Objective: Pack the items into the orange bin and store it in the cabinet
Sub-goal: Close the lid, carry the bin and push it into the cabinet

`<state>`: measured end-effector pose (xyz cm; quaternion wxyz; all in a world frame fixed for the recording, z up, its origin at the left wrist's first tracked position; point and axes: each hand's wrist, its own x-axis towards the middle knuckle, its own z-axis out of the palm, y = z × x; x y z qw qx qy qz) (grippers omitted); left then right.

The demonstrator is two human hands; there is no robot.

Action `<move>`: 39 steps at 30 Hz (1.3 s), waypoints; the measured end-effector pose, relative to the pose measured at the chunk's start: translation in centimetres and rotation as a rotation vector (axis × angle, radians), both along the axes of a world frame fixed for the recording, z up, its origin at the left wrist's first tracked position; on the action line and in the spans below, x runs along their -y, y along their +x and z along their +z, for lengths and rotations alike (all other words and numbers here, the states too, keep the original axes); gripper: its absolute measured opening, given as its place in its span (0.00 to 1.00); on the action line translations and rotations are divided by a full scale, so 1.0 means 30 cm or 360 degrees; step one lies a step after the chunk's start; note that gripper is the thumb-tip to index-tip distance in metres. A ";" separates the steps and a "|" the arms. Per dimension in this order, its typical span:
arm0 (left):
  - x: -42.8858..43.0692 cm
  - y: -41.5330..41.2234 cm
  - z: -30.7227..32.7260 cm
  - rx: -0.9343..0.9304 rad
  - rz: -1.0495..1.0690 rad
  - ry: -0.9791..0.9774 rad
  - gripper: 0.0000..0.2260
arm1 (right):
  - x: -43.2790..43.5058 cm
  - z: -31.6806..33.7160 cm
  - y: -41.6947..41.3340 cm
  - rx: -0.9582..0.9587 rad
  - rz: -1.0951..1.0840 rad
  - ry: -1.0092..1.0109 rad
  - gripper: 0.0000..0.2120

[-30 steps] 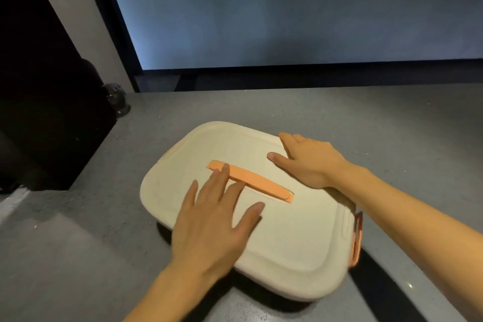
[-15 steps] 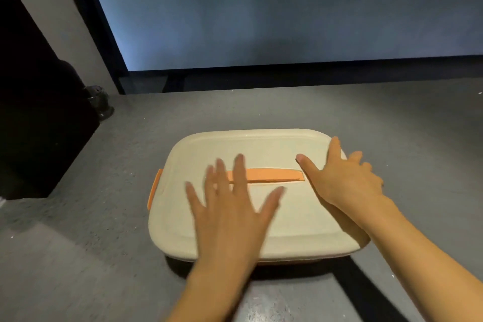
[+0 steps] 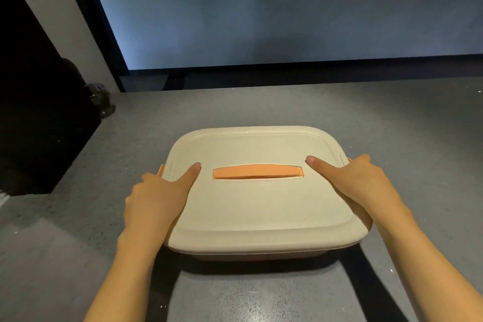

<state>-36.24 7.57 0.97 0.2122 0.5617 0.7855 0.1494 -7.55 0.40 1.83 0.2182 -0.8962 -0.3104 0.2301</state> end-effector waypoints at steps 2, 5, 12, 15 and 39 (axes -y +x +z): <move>0.000 0.002 0.001 0.0013 0.0000 0.0004 0.43 | 0.001 -0.003 0.000 -0.0002 0.0014 0.0027 0.51; 0.004 -0.003 -0.002 0.0025 0.0044 0.0052 0.41 | -0.001 -0.009 0.002 0.0019 0.0049 0.0058 0.44; 0.018 0.015 -0.001 -0.0065 0.0034 0.0318 0.39 | 0.000 -0.018 -0.024 0.0379 0.0012 0.0150 0.43; 0.018 0.018 -0.007 -0.0050 0.0001 0.0380 0.37 | -0.004 -0.017 -0.024 0.0322 0.0026 0.0186 0.44; -0.020 -0.017 -0.030 -0.0156 -0.0569 0.0189 0.45 | 0.013 -0.028 -0.019 0.0438 0.0523 -0.0002 0.48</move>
